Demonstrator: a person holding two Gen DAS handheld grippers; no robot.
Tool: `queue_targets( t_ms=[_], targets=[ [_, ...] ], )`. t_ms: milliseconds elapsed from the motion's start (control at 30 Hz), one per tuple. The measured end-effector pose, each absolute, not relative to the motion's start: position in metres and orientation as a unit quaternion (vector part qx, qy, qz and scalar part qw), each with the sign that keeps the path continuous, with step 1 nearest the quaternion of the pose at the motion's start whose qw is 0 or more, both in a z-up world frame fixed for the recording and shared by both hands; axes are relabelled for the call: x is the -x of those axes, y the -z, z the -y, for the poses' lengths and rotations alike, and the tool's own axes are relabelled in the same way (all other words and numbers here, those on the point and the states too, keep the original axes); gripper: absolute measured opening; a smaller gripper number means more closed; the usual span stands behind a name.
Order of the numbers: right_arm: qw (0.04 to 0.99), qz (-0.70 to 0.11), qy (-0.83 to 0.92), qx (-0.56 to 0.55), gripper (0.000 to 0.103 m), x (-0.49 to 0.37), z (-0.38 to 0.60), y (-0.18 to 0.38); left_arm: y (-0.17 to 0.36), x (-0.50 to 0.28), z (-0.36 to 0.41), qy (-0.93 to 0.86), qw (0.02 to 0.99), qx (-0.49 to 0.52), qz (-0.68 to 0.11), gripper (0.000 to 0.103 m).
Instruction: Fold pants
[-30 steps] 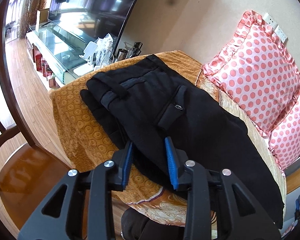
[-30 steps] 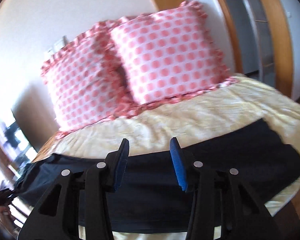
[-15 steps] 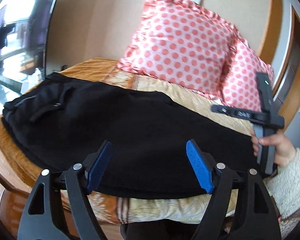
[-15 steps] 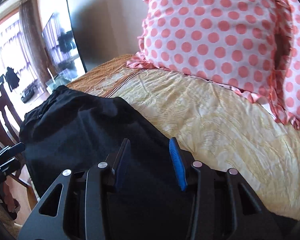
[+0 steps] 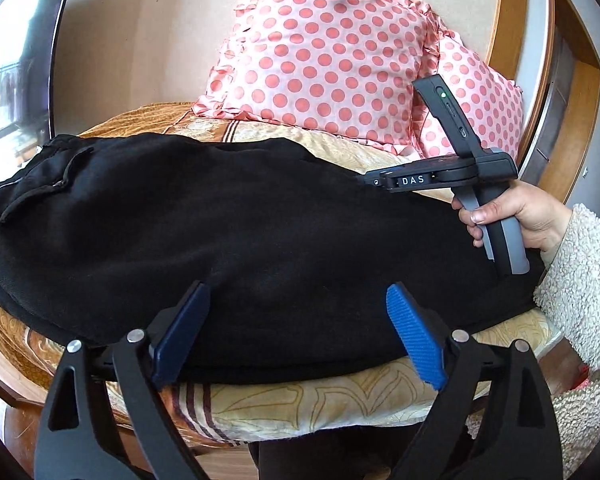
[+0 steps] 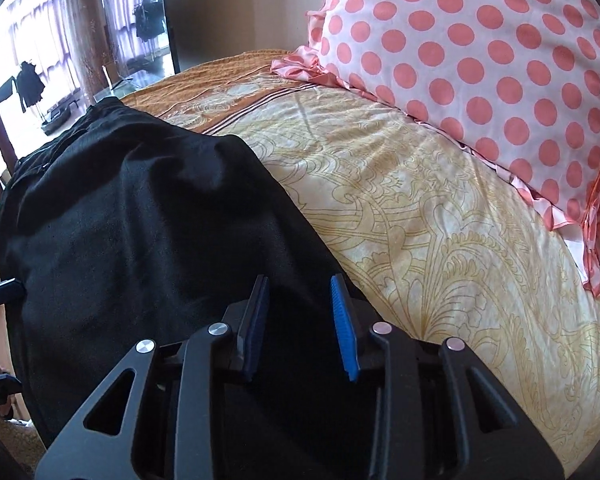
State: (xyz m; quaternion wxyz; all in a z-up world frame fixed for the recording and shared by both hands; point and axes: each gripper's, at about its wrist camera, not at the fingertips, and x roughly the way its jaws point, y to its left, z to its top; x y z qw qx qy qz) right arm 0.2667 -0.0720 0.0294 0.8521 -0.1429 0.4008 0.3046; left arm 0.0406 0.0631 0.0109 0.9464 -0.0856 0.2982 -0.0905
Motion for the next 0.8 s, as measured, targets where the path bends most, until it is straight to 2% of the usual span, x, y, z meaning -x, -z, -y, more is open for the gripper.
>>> queue_targets(
  t_ms=[33,67,133,367,400,467,567,667,800],
  targets=[
    [0.849,-0.402,-0.312,0.141,0.014,-0.266,0.071,-0.029,-0.011,-0.040,-0.064,0.093,0.946,0.088,-0.297,0.091],
    [0.847,-0.405,-0.317,0.137,0.004,-0.265,0.071,-0.029,-0.011,-0.041,-0.064,0.095,0.946,0.090,-0.296,0.091],
    [0.851,-0.399,-0.306,0.150,0.001,-0.264,0.067,-0.030,-0.010,-0.041,-0.065,0.097,0.946,0.092,-0.294,0.092],
    [0.867,-0.388,-0.270,0.158,0.002,-0.279,0.064,-0.028,-0.009,-0.038,-0.062,0.093,0.948,0.082,-0.292,0.093],
    [0.867,-0.391,-0.263,0.160,0.006,-0.279,0.066,-0.029,-0.009,-0.038,-0.061,0.093,0.949,0.079,-0.292,0.093],
    [0.877,-0.393,-0.239,0.140,0.010,-0.282,0.081,-0.036,-0.009,-0.039,-0.060,0.092,0.948,0.075,-0.294,0.093],
    [0.907,-0.365,-0.195,0.072,0.010,-0.279,0.130,-0.058,-0.010,-0.040,-0.059,0.095,0.948,0.069,-0.296,0.093],
    [0.915,-0.354,-0.193,-0.006,0.010,-0.254,0.185,-0.073,-0.014,-0.038,-0.064,0.107,0.945,0.090,-0.295,0.093],
    [0.905,-0.359,-0.229,0.004,0.010,-0.192,0.212,-0.064,-0.024,-0.037,-0.066,0.120,0.945,0.116,-0.282,0.093]
  ],
)
